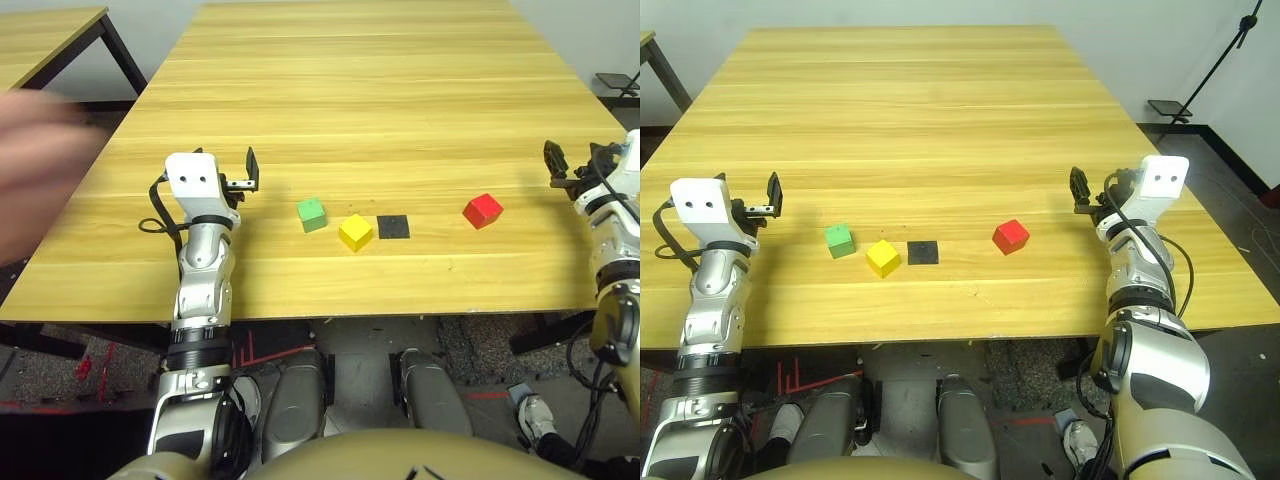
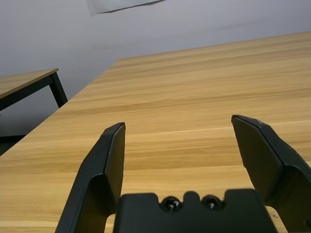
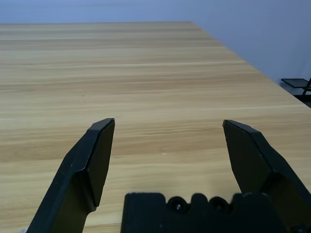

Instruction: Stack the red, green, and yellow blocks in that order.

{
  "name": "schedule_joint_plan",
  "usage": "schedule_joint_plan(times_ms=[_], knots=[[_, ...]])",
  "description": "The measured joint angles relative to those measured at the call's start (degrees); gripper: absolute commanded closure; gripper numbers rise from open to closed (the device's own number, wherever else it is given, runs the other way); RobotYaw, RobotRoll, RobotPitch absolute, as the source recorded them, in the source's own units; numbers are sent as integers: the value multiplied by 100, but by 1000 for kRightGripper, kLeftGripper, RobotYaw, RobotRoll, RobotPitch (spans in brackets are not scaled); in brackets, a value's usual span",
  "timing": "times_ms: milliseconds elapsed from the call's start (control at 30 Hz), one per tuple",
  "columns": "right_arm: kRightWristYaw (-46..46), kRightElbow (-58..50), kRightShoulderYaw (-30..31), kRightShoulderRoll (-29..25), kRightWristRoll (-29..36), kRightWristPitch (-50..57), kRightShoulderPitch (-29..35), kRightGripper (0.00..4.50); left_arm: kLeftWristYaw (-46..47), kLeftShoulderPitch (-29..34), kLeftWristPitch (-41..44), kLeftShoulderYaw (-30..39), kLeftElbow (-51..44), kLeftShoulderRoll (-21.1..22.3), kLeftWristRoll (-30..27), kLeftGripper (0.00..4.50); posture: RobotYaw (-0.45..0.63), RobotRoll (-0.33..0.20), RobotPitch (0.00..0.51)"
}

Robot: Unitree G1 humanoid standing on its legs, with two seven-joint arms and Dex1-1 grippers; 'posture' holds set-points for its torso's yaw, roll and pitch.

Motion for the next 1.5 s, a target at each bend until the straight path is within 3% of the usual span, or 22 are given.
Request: schedule_joint_plan(times_ms=[167,300,433,567,767,900,1167,1500], knots=[[40,44,1,-137,-12,93,-1,0,21,117,1,15,-22,-59,-57,50,173,-132,85],[649,36,61,-349,-5,515,-316,0,-294,302,386,28,-649,-40,-507,50,158,-134,96],[2368,-227,655,-538,-192,1408,-830,0,-1470,-8,1105,-77,-1458,440,-1590,50,184,-165,76],[4244,-530,1681,-726,-737,1807,-1046,0,-3159,-141,1735,-578,-2093,1464,-2368,50,202,-184,69],[5837,-498,2851,-996,-1670,1381,-1375,0,-4338,-67,2352,-1148,-2231,2066,-2708,50,223,-205,58],[5989,-275,3396,-982,-2281,632,-1779,0,-4553,-214,2368,-1398,-2217,2073,-2630,50,259,-202,50],[5658,82,3785,-524,-2862,-174,-2160,0,-4485,-227,2380,-1547,-2239,1945,-2458,50,305,-194,44],[5433,283,4223,-282,-3472,-715,-2337,0,-4221,237,2552,-1459,-2662,2006,-2448,50,379,-197,60]])
